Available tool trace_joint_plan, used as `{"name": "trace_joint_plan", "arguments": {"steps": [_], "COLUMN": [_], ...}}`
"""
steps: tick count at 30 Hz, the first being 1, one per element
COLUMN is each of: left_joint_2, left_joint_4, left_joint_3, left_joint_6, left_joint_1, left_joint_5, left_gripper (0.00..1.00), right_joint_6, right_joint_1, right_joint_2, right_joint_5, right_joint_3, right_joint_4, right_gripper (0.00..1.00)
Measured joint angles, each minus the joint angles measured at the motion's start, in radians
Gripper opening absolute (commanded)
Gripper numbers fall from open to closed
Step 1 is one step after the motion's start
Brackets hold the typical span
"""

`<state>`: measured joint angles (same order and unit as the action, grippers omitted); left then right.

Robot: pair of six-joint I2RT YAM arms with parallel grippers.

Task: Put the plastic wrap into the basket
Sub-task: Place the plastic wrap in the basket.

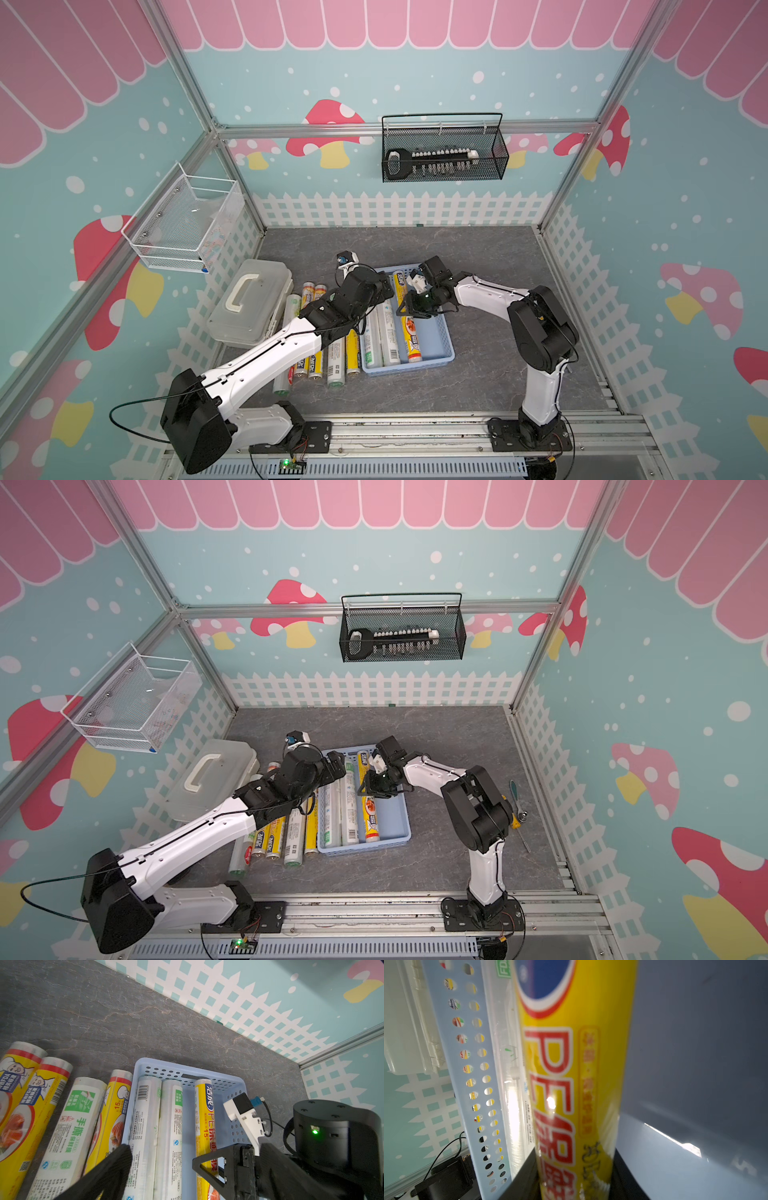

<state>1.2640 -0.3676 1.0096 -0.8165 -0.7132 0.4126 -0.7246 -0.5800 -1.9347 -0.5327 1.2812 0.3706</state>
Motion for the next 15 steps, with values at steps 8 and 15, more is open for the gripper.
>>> {"name": "trace_joint_plan", "arguments": {"steps": [8, 15], "left_joint_2": [0.000, 0.027], "left_joint_4": [-0.001, -0.002], "left_joint_3": [-0.010, -0.015], "left_joint_6": [-0.003, -0.003], "left_joint_1": [0.001, 0.006], "left_joint_5": [-0.006, -0.076], "left_gripper": [0.99, 0.99], "right_joint_6": [-0.018, -0.042], "right_joint_1": [-0.004, -0.005], "right_joint_2": [-0.014, -0.028], "right_joint_5": [0.000, -0.001], "right_joint_3": [-0.005, -0.016], "right_joint_4": [-0.025, -0.052], "right_gripper": [0.44, 0.52]}}
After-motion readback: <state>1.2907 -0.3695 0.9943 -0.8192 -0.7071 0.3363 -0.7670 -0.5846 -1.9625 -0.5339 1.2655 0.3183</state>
